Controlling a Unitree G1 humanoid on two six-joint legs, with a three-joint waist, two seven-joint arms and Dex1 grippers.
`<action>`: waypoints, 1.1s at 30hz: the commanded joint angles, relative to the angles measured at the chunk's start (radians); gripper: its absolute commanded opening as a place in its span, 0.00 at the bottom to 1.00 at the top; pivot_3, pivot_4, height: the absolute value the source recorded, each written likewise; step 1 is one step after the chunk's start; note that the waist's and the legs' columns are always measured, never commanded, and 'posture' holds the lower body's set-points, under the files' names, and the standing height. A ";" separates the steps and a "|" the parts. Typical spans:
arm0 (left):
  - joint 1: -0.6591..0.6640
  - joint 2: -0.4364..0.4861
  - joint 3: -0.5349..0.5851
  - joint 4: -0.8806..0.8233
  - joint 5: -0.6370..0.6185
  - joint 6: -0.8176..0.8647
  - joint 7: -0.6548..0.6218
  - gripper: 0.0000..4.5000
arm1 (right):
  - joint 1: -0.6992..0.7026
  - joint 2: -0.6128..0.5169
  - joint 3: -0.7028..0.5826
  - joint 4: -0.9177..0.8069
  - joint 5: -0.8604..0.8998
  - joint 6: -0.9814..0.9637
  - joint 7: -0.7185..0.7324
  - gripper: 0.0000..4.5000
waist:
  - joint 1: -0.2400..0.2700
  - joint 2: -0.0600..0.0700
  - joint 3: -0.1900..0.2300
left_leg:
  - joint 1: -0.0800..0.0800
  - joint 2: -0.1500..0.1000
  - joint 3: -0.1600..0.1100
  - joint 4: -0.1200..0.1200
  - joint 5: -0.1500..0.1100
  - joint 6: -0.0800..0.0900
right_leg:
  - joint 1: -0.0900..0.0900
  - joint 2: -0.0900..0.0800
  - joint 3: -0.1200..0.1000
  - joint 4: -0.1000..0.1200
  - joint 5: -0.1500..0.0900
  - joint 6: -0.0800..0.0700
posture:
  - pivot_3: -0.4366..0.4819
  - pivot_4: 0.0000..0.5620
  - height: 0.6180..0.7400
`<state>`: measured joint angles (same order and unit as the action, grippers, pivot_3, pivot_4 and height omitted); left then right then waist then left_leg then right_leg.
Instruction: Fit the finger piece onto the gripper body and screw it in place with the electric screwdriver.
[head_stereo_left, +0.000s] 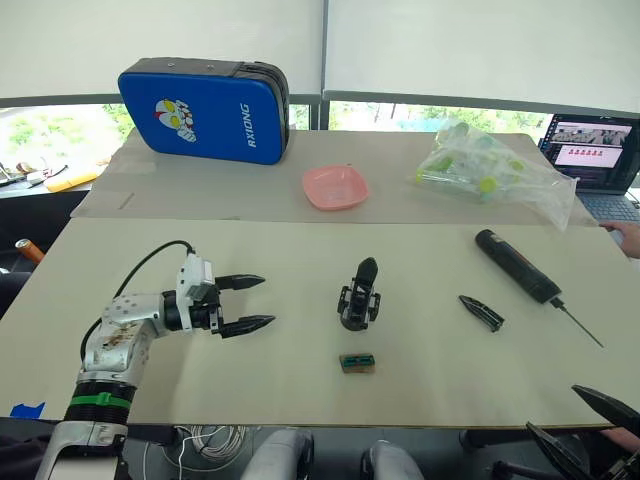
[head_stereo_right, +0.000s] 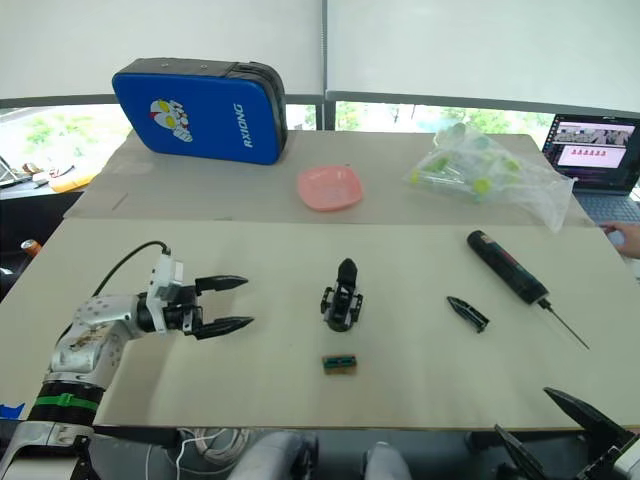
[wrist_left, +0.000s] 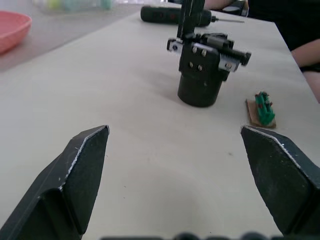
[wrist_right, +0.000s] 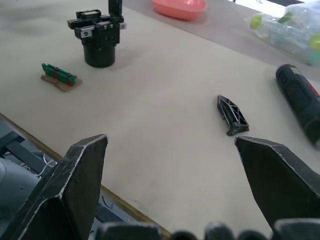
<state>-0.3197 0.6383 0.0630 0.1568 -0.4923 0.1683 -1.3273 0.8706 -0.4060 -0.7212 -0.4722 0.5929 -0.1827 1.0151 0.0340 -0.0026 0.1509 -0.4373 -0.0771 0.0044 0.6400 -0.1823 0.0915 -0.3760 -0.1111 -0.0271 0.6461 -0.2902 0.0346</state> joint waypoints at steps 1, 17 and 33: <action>0.000 0.023 0.031 -0.136 -0.084 0.088 0.003 0.99 | -0.043 -0.073 -0.034 -0.067 0.036 0.085 -0.080 1.00 | -0.007 0.000 0.000 | 0.000 0.000 0.000 0.000 0.000 0.000 | -0.001 0.000 0.000 0.000 0.000 0.000 | 0.48 0.27 1.00; -0.048 -0.003 0.014 -0.383 -0.197 0.257 0.101 0.99 | -0.893 -0.822 0.490 0.203 0.049 1.062 -0.269 1.00 | -0.008 -0.002 0.001 | -0.004 0.000 0.003 0.001 0.004 0.007 | -0.010 -0.001 0.001 0.000 0.008 0.005 | 0.48 0.27 1.00; -0.052 -0.008 -0.006 -0.417 -0.195 0.253 0.114 0.99 | -1.426 -0.685 1.059 0.676 -0.390 1.007 -0.002 1.00 | -0.024 -0.002 0.001 | -0.006 0.000 0.005 0.003 0.000 0.003 | -0.012 0.000 0.003 0.001 0.011 0.007 | 0.48 0.27 1.00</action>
<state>-0.3594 0.6236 0.0473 -0.2262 -0.6717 0.4229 -1.2149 -0.5479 -1.1032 0.3090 0.1865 0.2424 0.8384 0.9956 0.0095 -0.0048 0.1522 -0.4431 -0.0768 0.0093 0.6432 -0.1825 0.0941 -0.3882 -0.1109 -0.0243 0.6470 -0.2788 0.0417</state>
